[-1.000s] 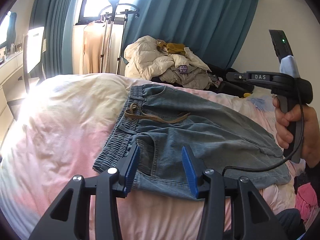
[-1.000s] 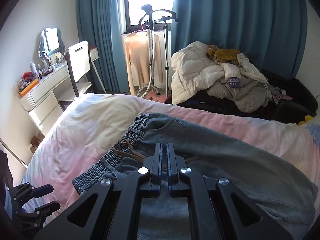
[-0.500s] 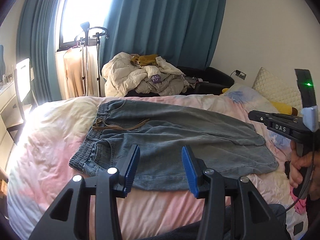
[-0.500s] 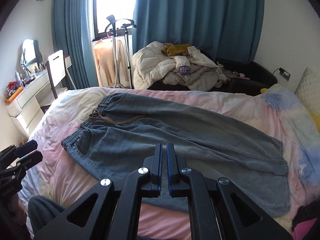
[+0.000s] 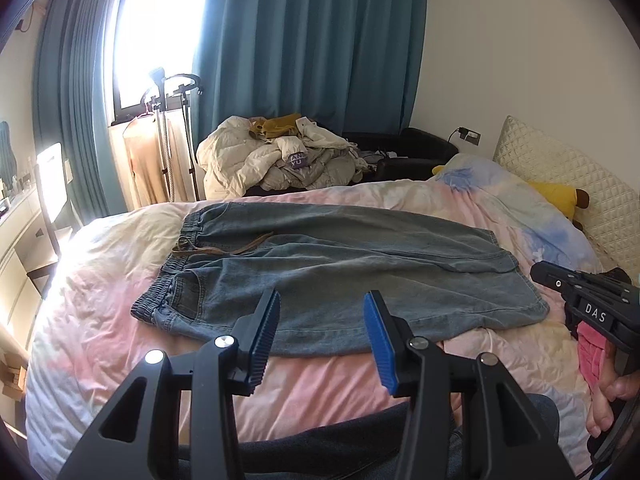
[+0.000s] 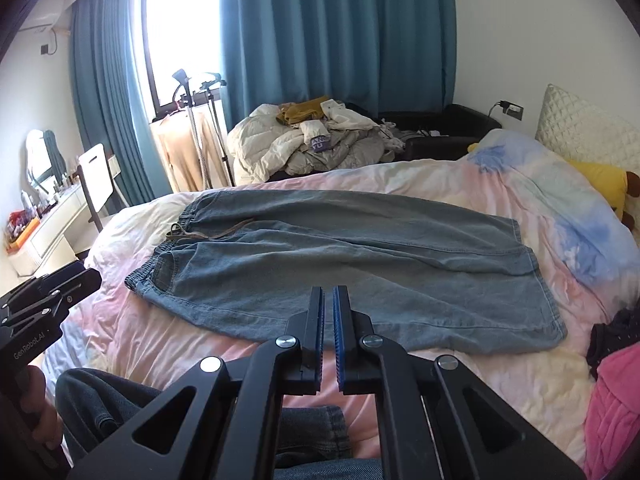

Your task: Fold clothes

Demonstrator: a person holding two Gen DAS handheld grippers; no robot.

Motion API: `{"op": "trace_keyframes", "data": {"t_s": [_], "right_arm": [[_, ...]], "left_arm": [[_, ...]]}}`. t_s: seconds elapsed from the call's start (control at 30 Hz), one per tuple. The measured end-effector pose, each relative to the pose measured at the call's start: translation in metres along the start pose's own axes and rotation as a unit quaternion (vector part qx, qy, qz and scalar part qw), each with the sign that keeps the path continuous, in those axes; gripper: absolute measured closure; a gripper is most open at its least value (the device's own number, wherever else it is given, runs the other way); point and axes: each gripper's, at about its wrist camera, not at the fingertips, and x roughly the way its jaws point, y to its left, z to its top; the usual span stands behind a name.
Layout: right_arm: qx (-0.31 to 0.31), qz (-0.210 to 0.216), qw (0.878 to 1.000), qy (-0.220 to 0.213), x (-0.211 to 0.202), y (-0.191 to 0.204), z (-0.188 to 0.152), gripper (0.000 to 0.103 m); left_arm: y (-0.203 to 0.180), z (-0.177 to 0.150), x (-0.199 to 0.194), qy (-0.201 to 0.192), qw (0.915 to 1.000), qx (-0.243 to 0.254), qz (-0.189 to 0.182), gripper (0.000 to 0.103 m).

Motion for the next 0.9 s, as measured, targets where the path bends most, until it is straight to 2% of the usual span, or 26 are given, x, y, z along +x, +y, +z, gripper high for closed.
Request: {"op": "trace_keyframes", "data": {"t_s": [0.1,0.27,0.5,0.9], "right_arm": [[0.009,0.003,1.000,0.001,-0.006,-0.004,-0.016,0.099],[0.008,-0.020,1.000,-0.003,-0.010,-0.012,-0.037,0.099],[0.026,-0.021,0.999,0.011,0.005,-0.028,-0.062,0.099],[0.024,-0.044,0.999,0.012,0.010,-0.033,-0.064,0.097]], "left_arm": [[-0.010,-0.009,0.001,0.006,1.0000,0.000,0.001,0.058],[-0.023,-0.028,0.012,0.026,0.9997,0.003,-0.002,0.058],[-0.033,-0.041,0.033,0.052,0.9986,0.008,-0.008,0.058],[-0.032,-0.043,0.043,0.061,0.9980,0.011,-0.013,0.058]]}}
